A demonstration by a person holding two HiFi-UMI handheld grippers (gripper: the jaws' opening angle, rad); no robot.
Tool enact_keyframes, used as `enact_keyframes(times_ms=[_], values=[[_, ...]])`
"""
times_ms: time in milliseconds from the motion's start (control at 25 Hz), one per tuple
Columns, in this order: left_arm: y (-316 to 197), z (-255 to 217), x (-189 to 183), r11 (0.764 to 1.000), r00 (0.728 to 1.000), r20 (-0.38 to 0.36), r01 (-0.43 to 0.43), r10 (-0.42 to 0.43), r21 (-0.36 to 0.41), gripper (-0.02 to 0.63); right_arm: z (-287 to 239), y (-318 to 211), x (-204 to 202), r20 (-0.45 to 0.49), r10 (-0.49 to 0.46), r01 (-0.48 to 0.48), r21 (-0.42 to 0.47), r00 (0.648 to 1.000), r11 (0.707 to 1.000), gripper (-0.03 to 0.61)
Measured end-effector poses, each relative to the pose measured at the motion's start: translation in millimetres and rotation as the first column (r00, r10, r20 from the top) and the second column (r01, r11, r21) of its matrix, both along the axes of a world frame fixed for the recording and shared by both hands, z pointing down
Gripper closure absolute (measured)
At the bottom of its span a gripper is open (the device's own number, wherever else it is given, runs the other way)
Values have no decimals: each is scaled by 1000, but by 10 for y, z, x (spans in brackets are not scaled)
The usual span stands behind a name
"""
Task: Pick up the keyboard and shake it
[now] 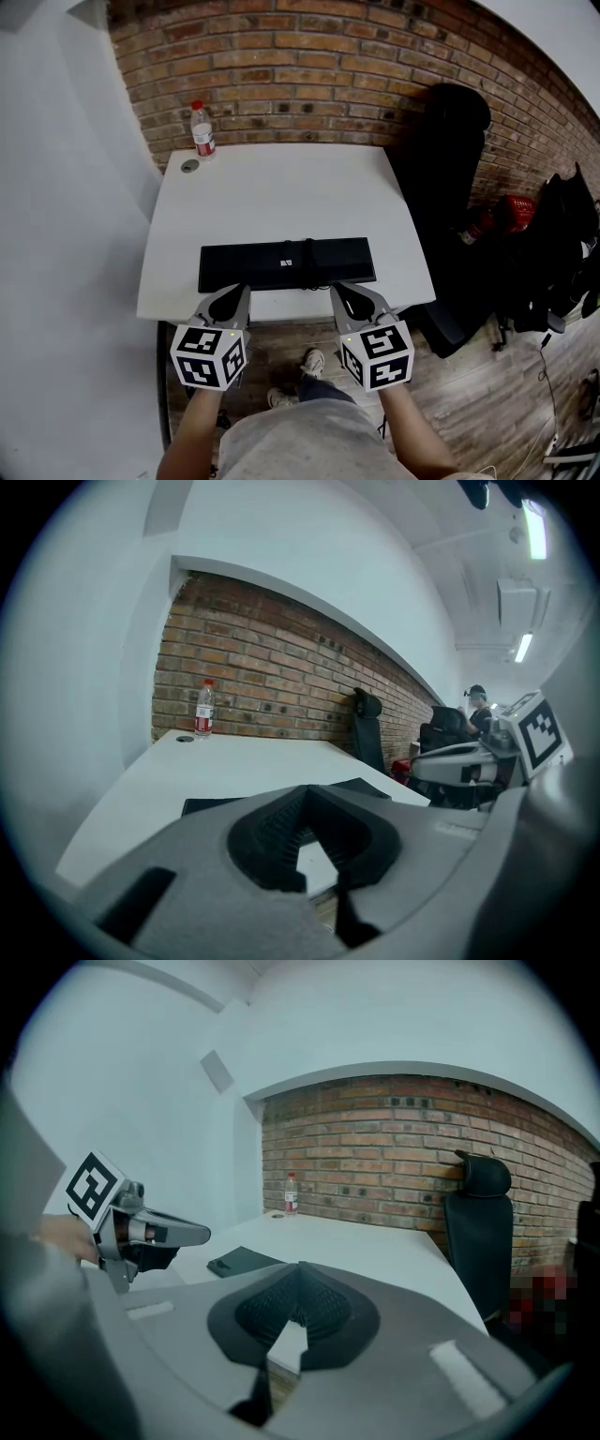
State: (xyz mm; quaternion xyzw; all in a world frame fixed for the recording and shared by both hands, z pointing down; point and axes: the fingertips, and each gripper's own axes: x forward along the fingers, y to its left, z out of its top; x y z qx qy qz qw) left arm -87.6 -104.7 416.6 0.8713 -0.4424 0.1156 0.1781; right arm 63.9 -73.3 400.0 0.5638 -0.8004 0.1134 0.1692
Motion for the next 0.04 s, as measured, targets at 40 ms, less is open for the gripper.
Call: enact_keyframes(times_ms=[40], values=[[-4,8,-1,1000,1000,0,0,0,-1,620,7,-3,-2,-1,0,0,0,1000,1000,569]])
